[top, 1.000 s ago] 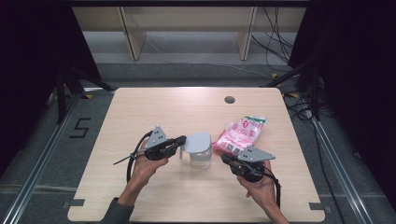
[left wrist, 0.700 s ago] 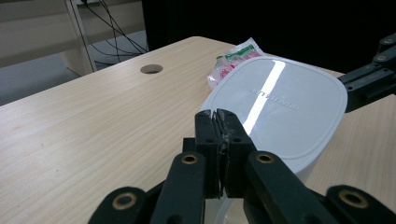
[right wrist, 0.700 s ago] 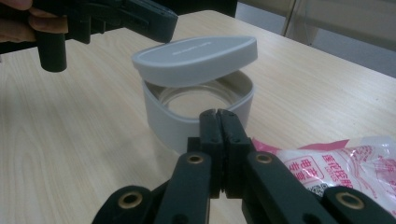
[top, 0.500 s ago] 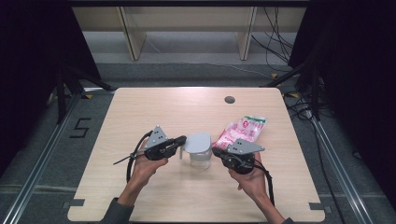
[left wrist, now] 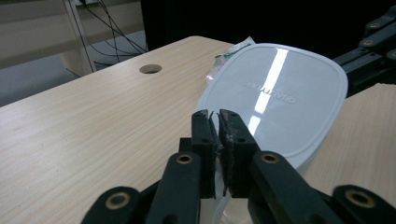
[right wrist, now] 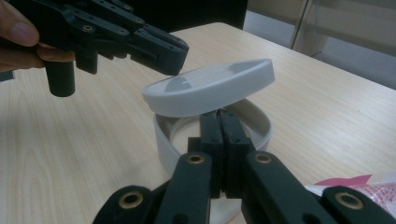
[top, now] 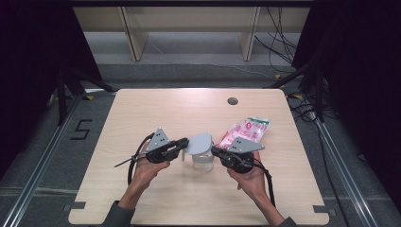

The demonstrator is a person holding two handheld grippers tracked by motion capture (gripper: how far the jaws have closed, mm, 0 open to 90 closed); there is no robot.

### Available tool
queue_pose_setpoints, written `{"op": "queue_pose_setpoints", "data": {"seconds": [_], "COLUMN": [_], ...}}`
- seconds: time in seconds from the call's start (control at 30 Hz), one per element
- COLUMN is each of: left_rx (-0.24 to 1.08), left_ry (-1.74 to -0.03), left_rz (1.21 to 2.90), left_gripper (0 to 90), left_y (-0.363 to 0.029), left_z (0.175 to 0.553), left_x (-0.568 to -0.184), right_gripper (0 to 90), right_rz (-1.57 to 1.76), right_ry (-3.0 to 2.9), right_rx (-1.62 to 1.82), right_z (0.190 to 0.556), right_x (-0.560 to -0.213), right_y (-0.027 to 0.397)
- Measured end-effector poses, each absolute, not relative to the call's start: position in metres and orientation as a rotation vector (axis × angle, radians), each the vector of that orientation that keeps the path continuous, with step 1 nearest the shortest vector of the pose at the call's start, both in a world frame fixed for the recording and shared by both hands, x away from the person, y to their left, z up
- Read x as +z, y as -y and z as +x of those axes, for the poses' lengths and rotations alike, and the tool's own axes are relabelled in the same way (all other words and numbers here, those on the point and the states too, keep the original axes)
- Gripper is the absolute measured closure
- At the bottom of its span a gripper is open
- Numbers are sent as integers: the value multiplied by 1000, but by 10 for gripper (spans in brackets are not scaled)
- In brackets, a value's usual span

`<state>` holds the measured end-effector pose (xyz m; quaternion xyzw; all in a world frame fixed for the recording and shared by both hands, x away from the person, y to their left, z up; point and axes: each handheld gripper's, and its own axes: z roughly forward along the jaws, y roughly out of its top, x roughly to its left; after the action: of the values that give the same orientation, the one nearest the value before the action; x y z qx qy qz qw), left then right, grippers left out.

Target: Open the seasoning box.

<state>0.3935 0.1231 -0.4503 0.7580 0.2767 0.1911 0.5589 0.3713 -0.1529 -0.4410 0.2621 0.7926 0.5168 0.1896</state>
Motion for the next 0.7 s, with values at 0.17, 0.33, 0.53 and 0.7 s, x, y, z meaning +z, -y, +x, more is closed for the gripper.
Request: {"op": "queue_pose_setpoints", "data": {"seconds": [0.17,0.33,0.53,0.7], "left_rx": [457,463,463,421], "left_ry": [-638,-647,-655,-655], "left_rz": [1798,1810,1828,1881], "left_gripper": [808,794,730,604], "left_y": [-128,-136,-145,-145], "left_z": [387,378,370,359], "left_x": [-447,-448,-452,-458], "right_gripper": [900,900,900,900], "right_rz": [767,735,753,728], "right_ry": [-2244,-2256,-2247,-2233], "right_rx": [1452,1476,1477,1480], "right_z": [371,375,376,376], "right_x": [-440,-441,-438,-434], "right_y": [149,147,143,136]}}
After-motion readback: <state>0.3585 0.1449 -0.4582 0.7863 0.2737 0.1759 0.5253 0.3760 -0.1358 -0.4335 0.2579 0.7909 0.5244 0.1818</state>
